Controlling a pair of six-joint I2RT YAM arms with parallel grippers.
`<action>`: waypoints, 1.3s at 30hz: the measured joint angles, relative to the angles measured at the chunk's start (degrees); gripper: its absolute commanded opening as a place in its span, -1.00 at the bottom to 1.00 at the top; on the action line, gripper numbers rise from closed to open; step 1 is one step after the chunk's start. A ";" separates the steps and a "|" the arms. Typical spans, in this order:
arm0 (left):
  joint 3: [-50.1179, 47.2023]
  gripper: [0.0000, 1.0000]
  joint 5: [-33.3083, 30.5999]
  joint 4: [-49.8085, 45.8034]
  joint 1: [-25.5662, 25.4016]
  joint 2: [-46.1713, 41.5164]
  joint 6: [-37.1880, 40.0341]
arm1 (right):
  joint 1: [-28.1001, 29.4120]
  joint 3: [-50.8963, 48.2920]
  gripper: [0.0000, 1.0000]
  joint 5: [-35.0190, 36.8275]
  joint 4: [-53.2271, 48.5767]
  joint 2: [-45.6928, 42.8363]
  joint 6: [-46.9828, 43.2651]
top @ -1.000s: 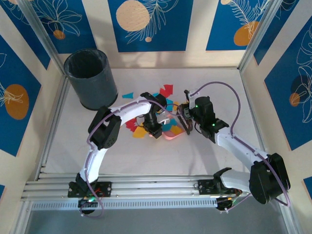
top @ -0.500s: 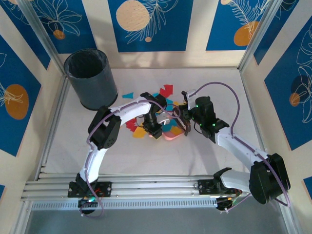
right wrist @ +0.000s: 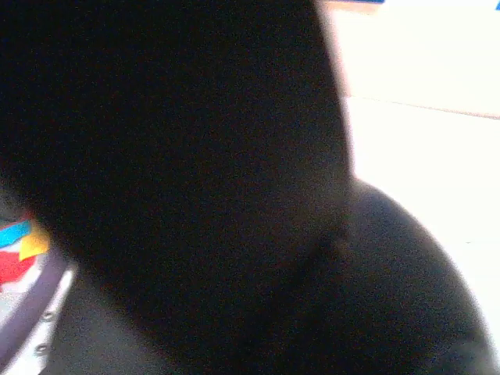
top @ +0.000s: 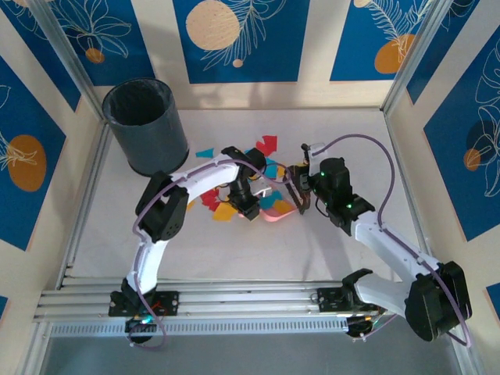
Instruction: Sweep away the paper scraps from the table
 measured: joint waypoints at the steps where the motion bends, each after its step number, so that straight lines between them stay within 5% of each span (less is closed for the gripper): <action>1: -0.22 -1.00 -0.42 0.11 0.00 -0.59 -0.09 | -0.37 -0.17 -1.00 0.70 -0.11 -0.90 0.39; 17: -1.46 -1.00 1.38 4.79 2.82 -15.69 -1.81 | -8.26 -1.09 -1.00 -5.38 -5.16 -5.42 2.21; 39: 4.15 -1.00 11.47 8.20 25.55 -23.87 -9.03 | -9.11 -1.07 -1.00 -14.47 -6.60 -5.18 2.78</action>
